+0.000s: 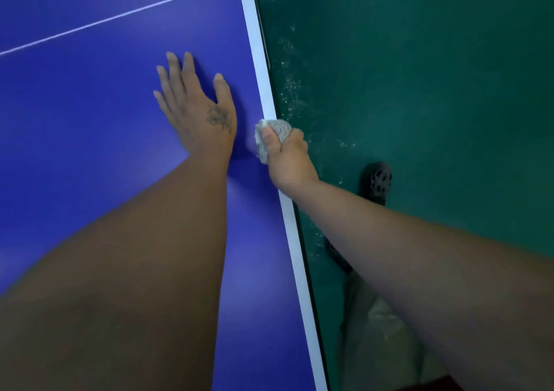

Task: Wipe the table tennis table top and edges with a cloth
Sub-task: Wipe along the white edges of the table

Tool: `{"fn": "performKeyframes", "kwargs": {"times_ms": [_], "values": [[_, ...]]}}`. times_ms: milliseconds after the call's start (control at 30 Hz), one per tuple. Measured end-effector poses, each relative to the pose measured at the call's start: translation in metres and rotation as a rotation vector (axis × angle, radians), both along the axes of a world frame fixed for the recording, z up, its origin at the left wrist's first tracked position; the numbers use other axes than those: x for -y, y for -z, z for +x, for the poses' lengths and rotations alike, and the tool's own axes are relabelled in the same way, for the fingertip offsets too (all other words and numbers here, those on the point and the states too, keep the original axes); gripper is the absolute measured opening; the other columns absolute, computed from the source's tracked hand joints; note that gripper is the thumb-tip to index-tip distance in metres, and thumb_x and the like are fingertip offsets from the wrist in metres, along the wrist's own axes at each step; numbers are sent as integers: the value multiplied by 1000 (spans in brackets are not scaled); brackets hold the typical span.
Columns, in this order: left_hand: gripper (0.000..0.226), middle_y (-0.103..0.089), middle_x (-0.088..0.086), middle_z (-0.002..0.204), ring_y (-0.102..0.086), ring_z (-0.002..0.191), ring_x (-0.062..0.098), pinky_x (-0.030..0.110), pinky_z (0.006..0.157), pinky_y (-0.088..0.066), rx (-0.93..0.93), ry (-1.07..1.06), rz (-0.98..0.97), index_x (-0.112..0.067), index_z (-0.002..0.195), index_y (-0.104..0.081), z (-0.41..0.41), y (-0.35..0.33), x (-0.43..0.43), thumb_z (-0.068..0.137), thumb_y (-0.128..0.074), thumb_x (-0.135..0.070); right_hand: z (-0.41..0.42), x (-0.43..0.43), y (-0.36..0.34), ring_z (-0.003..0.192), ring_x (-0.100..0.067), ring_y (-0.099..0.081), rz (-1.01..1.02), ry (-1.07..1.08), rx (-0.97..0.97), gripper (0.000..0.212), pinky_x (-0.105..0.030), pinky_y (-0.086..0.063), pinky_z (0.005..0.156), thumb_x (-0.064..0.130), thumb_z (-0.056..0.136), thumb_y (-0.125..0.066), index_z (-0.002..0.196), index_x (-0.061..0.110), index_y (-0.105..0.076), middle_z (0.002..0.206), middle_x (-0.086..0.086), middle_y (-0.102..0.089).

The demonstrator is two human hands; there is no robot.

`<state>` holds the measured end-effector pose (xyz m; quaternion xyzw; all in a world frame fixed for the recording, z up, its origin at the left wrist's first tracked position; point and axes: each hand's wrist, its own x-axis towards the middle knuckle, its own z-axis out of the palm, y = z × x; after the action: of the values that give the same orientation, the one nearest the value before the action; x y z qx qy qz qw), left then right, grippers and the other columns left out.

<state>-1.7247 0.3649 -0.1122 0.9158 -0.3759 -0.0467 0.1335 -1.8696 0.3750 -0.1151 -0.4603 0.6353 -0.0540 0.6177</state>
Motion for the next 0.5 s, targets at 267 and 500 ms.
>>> {"fn": "performKeyframes", "kwargs": {"times_ms": [267, 500], "values": [[63, -26, 1, 178, -17, 166, 24, 48, 135, -12, 101, -70, 15, -26, 166, -40, 1, 9, 8, 110, -38, -55, -45, -55, -10, 112, -29, -61, 82, -79, 89, 36, -51, -50, 104, 47, 109, -51, 128, 16, -49, 122, -12, -61], [57, -33, 6, 174, -24, 164, 28, 53, 133, -18, 111, -65, -18, -20, 162, -47, 2, 12, 11, 111, -49, -43, 18, 42, -5, 114, -48, -62, 70, 15, 83, 63, -61, -49, 104, 50, 108, -50, 128, -10, -57, 123, -33, -63]]}}
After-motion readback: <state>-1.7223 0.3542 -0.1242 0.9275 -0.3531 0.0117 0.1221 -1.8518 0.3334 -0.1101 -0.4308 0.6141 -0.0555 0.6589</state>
